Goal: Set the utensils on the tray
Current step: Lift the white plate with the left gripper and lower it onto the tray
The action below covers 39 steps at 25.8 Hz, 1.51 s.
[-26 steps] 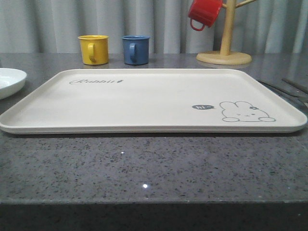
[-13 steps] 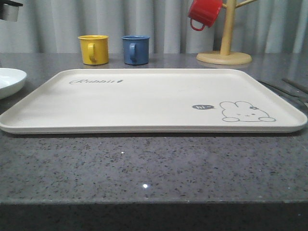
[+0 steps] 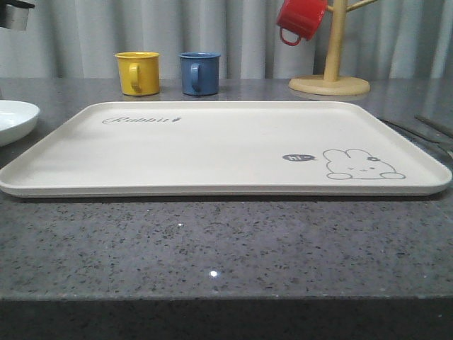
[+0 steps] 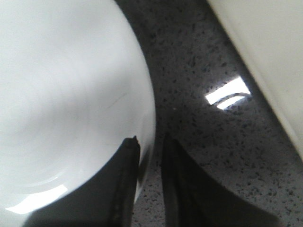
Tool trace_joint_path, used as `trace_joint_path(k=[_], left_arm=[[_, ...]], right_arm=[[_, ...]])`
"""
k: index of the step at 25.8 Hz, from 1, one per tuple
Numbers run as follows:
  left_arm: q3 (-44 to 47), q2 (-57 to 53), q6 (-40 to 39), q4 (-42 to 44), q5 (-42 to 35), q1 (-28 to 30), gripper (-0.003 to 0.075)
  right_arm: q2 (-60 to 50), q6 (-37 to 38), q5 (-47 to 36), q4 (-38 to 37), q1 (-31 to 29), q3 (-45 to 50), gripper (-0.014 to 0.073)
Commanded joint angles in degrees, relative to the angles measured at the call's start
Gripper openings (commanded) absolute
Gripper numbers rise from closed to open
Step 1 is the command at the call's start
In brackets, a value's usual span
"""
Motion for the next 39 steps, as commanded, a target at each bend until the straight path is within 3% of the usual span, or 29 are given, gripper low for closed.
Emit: trace_joint_path(k=[1, 6, 10, 23, 28, 39], left_arm=[[-1.7, -1.2, -0.1, 0.1, -1.4, -0.3, 0.01], [-1.7, 0.3, -0.1, 0.4, -0.9, -0.3, 0.009], [-1.9, 0.3, -0.1, 0.4, -0.8, -0.3, -0.002], [-8.3, -4.6, -1.5, 2.5, 1.0, -1.7, -0.0018], [-11.7, -7.0, -2.7, 6.6, 0.8, -6.6, -0.0018], [-14.3, -7.2, -3.6, 6.7, -0.5, -22.2, -0.0018]], right_arm=[[0.9, -0.3, -4.2, -0.8, -0.3, -2.0, 0.0593], [0.9, -0.3, -4.2, -0.8, -0.3, -2.0, 0.0593], [0.9, -0.3, -4.2, -0.8, -0.3, -2.0, 0.0593], [0.9, -0.3, -4.2, -0.8, -0.3, -2.0, 0.0593], [0.9, -0.3, -4.2, -0.8, -0.3, -2.0, 0.0593], [0.9, -0.3, -4.2, -0.8, -0.3, -2.0, 0.0593]])
